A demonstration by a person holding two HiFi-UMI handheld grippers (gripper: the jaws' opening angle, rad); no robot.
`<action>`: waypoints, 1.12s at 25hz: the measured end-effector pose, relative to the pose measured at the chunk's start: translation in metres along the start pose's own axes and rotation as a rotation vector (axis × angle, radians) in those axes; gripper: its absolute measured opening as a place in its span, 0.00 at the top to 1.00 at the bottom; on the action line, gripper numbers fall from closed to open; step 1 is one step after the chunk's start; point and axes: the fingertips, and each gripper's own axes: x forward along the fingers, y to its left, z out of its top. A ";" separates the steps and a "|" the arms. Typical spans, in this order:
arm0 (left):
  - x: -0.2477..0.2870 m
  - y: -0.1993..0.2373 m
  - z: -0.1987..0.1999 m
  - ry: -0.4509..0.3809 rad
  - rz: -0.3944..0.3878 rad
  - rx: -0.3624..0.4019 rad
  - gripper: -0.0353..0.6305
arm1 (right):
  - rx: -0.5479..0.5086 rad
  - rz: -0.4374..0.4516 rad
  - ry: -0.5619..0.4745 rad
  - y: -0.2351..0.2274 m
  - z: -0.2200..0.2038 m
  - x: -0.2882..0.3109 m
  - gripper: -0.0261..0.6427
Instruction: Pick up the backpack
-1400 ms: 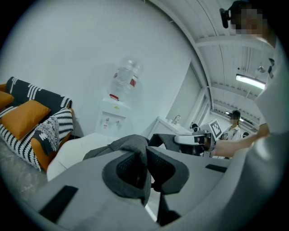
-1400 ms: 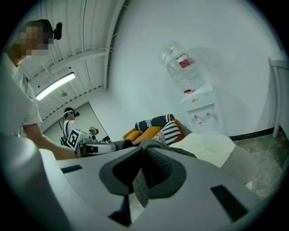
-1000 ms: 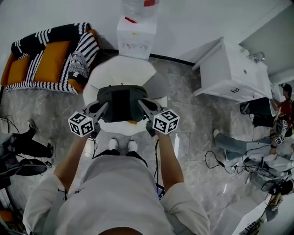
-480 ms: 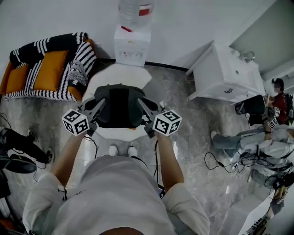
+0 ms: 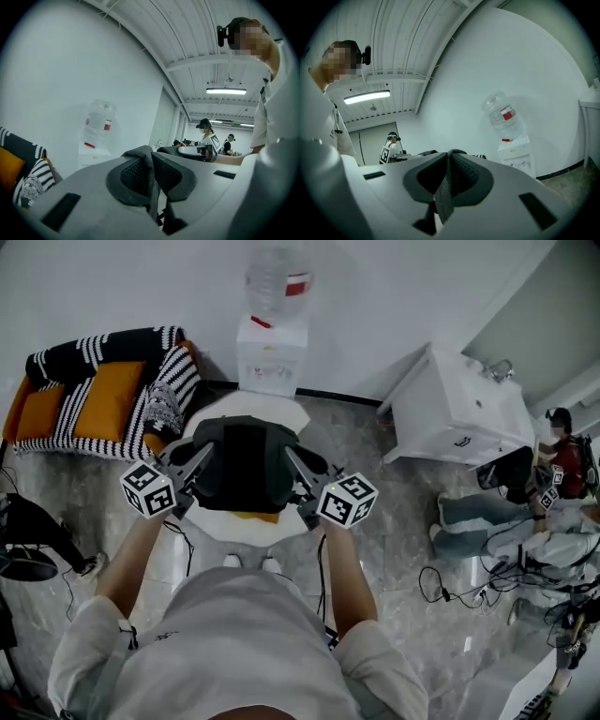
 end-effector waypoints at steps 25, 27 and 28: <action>0.037 0.012 0.091 -0.077 -0.084 0.112 0.90 | -0.087 0.086 -0.098 -0.017 0.095 0.018 0.91; 0.023 0.001 0.093 -0.093 -0.091 0.114 0.90 | -0.110 0.082 -0.103 0.001 0.094 0.011 0.91; 0.015 -0.004 0.092 -0.100 -0.096 0.117 0.90 | -0.120 0.079 -0.101 0.011 0.092 0.007 0.91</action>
